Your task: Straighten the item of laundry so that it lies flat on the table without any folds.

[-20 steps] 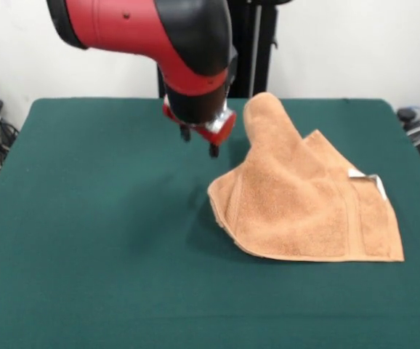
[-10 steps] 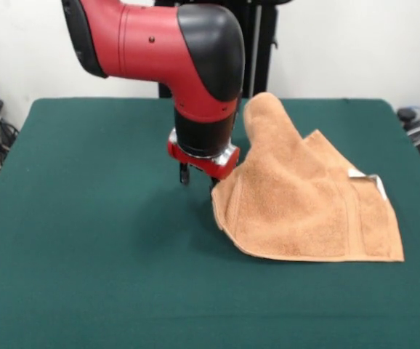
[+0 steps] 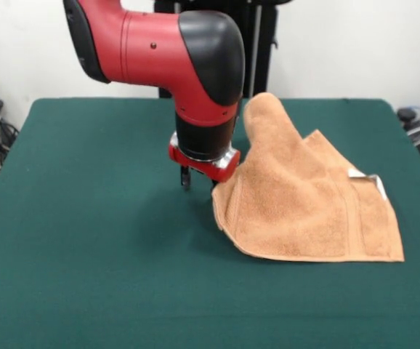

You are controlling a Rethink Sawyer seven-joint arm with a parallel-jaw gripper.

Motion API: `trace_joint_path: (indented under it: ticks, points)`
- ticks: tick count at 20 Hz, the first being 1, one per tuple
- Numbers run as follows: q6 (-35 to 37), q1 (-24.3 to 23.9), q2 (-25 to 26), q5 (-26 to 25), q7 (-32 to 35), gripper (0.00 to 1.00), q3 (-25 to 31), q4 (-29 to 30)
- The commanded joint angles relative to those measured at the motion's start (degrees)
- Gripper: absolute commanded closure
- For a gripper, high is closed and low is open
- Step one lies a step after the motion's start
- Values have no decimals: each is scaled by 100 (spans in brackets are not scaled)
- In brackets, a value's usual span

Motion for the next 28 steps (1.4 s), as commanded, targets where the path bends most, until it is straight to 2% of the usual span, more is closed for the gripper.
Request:
trace_joint_path:
  ticks: [1, 5, 10, 13, 18, 26, 28]
  points:
    - [-140, -66, 108, -50, 170, 0, 227, 358]
    - [226, -161, -94, 87, 31, 0, 355, 448]
    - [1249, -114, -696, 322, -136, 0, 365, 384]
    - [1491, -136, -778, 346, -189, 0, 391, 302]
    - [1814, -131, -906, 389, -156, 0, 418, 167]
    - [1891, -66, -942, 421, -2, 0, 412, 99]
    - [1849, 81, -900, 367, 134, 0, 327, 18]
